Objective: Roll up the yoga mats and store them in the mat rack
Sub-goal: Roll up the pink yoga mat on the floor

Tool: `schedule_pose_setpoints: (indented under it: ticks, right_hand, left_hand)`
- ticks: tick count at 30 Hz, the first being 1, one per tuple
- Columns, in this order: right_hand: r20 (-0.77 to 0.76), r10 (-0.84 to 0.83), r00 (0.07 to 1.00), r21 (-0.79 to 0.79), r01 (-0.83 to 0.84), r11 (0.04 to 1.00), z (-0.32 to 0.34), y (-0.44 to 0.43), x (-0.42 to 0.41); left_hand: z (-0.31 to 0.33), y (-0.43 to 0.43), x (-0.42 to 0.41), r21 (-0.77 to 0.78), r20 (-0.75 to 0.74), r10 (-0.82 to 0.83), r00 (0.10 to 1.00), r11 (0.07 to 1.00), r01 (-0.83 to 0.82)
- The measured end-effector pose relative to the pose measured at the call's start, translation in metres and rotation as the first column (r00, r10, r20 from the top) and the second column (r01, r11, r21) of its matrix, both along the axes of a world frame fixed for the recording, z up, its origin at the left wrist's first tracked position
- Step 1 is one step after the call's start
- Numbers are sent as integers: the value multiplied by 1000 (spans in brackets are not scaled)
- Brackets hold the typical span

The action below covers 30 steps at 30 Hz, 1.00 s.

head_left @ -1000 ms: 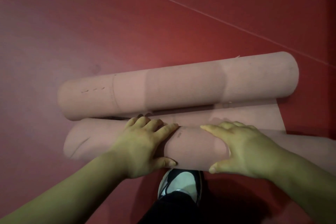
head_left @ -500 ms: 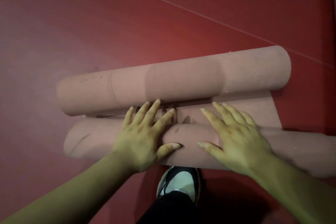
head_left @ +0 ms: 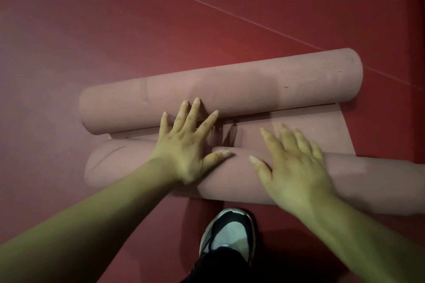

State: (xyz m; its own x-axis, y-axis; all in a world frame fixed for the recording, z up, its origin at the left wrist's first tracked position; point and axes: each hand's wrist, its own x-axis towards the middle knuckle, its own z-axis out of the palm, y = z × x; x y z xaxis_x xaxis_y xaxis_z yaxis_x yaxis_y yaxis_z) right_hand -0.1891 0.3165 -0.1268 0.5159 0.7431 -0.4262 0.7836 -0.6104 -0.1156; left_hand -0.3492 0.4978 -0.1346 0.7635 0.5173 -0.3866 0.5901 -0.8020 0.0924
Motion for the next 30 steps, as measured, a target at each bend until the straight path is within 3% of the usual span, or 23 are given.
schedule_pose_setpoints:
  ticks: [12,26,30]
  right_hand:
    - [-29,-24,999,30,25,999,-5,12,10]
    - [-82,-19,996,70,25,997,-3,34,32]
    - [-40,47,998,33,-46,998,1,25,19]
  left_hand:
    - [5,-9,-5,56,-13,9,1000,998,-8]
    - [-2,4,3,46,9,129,992,991,-129]
    - [-2,12,9,33,-4,137,991,990,-137]
